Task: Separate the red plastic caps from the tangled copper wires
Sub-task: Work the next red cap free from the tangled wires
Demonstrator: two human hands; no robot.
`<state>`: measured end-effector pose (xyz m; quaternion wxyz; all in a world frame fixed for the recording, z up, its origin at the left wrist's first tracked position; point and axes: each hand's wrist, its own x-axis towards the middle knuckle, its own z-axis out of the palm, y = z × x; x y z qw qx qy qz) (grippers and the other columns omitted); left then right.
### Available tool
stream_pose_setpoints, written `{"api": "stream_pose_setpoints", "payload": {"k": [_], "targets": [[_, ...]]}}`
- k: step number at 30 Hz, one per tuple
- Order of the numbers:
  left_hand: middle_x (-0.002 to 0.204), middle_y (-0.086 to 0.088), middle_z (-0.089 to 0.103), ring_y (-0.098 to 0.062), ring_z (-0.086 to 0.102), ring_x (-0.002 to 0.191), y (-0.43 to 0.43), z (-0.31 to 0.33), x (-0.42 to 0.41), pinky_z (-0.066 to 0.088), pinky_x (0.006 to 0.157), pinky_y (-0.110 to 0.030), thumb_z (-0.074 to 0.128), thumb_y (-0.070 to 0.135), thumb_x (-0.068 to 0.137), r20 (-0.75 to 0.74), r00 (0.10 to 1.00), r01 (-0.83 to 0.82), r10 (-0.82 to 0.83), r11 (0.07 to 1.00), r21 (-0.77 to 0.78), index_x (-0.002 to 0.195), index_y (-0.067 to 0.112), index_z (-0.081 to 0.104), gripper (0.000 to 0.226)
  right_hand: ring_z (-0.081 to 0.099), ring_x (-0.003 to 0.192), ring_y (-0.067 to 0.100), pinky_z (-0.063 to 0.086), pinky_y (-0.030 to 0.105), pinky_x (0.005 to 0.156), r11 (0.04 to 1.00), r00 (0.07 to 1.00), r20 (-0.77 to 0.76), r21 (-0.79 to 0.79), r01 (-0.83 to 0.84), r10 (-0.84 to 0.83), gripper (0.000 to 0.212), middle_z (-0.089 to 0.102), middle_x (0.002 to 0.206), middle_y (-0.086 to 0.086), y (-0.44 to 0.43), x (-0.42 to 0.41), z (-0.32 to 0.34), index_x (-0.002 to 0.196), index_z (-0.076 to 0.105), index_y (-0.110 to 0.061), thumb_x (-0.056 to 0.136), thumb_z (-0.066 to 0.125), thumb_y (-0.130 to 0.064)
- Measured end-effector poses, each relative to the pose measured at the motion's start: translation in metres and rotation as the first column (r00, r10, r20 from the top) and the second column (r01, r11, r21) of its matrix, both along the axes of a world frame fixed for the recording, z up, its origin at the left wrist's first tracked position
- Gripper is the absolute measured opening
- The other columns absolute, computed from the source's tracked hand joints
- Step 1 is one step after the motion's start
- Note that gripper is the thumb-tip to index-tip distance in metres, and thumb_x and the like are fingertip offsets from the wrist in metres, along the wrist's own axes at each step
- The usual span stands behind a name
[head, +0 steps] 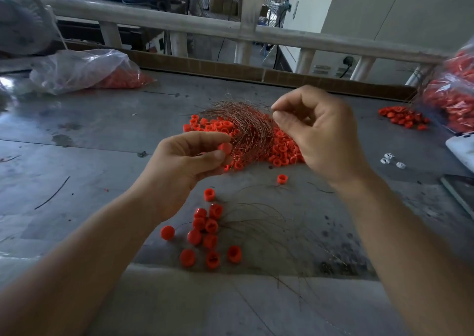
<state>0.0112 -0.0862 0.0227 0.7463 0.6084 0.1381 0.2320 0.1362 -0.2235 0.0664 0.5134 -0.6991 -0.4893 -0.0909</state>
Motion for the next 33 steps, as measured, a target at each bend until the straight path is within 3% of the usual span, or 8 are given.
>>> {"api": "stream_pose_setpoints", "payload": {"k": [3, 6, 10, 13, 18, 24, 30, 33], "targets": [[0.076, -0.004, 0.071, -0.011, 0.067, 0.067, -0.004, 0.0, 0.0, 0.053, 0.061, -0.018, 0.062, 0.003, 0.059, 0.031, 0.997, 0.077, -0.076, 0.997, -0.019, 0.08, 0.012, 0.071, 0.024, 0.051, 0.065, -0.001, 0.039, 0.009, 0.062, 0.999, 0.997, 0.066, 0.015, 0.038, -0.039, 0.02, 0.056, 0.076, -0.014, -0.009, -0.009, -0.009, 0.081, 0.061, -0.027, 0.08, 0.067, -0.008], [0.076, -0.003, 0.071, -0.011, 0.067, 0.067, -0.007, -0.002, -0.001, 0.054, 0.061, -0.018, 0.063, 0.003, 0.059, 0.041, 0.993, 0.112, -0.112, 0.994, 0.005, 0.079, 0.013, 0.072, 0.024, 0.051, 0.066, -0.002, 0.038, 0.008, 0.062, 0.999, 0.999, 0.011, -0.003, 0.046, -0.046, 0.02, 0.053, 0.074, -0.015, -0.012, -0.014, -0.02, 0.081, 0.062, -0.026, 0.079, 0.069, -0.007], [0.071, 0.002, 0.068, -0.008, 0.061, 0.065, -0.008, -0.003, -0.002, 0.051, 0.06, -0.017, 0.067, 0.013, 0.053, 0.028, 0.996, 0.074, -0.08, 0.981, 0.182, 0.074, 0.024, 0.076, 0.025, 0.054, 0.068, -0.002, 0.041, 0.008, 0.06, 0.999, 1.0, -0.013, -0.031, 0.02, -0.02, 0.019, 0.055, 0.076, -0.015, -0.013, -0.018, -0.025, 0.08, 0.063, -0.026, 0.078, 0.07, -0.008], [0.072, 0.005, 0.067, -0.008, 0.06, 0.067, -0.009, -0.004, -0.002, 0.05, 0.062, -0.015, 0.068, 0.015, 0.053, 0.032, 0.997, 0.055, -0.064, 0.97, 0.236, 0.074, 0.03, 0.076, 0.027, 0.057, 0.065, 0.004, 0.05, 0.019, 0.056, 0.999, 0.998, -0.065, -0.042, -0.013, 0.01, 0.019, 0.056, 0.076, -0.013, -0.012, -0.02, -0.025, 0.078, 0.063, -0.026, 0.079, 0.069, -0.008], [0.074, 0.008, 0.066, -0.009, 0.06, 0.073, -0.008, -0.007, 0.0, 0.052, 0.07, -0.017, 0.074, 0.026, 0.043, 0.033, 0.999, 0.026, -0.036, 0.966, 0.259, 0.076, 0.032, 0.075, 0.033, 0.055, 0.057, -0.002, 0.042, 0.008, 0.053, 0.998, 0.995, -0.089, -0.026, -0.053, 0.05, 0.027, 0.057, 0.071, -0.014, -0.011, -0.023, -0.026, 0.072, 0.06, -0.029, 0.075, 0.072, -0.006], [0.07, 0.007, 0.067, -0.007, 0.061, 0.069, -0.009, -0.007, 0.0, 0.053, 0.07, -0.018, 0.075, 0.034, 0.04, 0.028, 0.999, 0.025, -0.035, 0.954, 0.3, 0.072, 0.03, 0.074, 0.033, 0.057, 0.066, 0.003, 0.042, 0.009, 0.058, 0.996, 0.995, -0.07, -0.051, -0.078, 0.074, 0.023, 0.06, 0.072, -0.013, -0.011, -0.025, -0.027, 0.072, 0.062, -0.026, 0.074, 0.073, -0.006], [0.072, 0.004, 0.07, -0.006, 0.063, 0.065, -0.012, -0.005, -0.001, 0.053, 0.062, -0.017, 0.072, 0.025, 0.049, 0.038, 0.997, 0.055, -0.07, 0.949, 0.309, 0.073, 0.027, 0.074, 0.025, 0.057, 0.069, 0.008, 0.043, 0.011, 0.059, 0.995, 0.997, -0.046, -0.077, -0.059, 0.056, 0.02, 0.06, 0.071, -0.011, -0.012, -0.025, -0.029, 0.073, 0.065, -0.027, 0.073, 0.074, -0.009], [0.074, 0.002, 0.071, -0.009, 0.065, 0.065, -0.013, -0.004, -0.001, 0.052, 0.059, -0.017, 0.07, 0.018, 0.051, 0.044, 0.997, 0.055, -0.071, 0.951, 0.303, 0.072, 0.025, 0.074, 0.022, 0.056, 0.072, 0.005, 0.042, 0.009, 0.061, 0.99, 0.997, -0.045, -0.125, -0.065, 0.06, 0.011, 0.058, 0.073, -0.012, -0.011, -0.025, -0.029, 0.079, 0.07, -0.017, 0.076, 0.071, -0.006]]}}
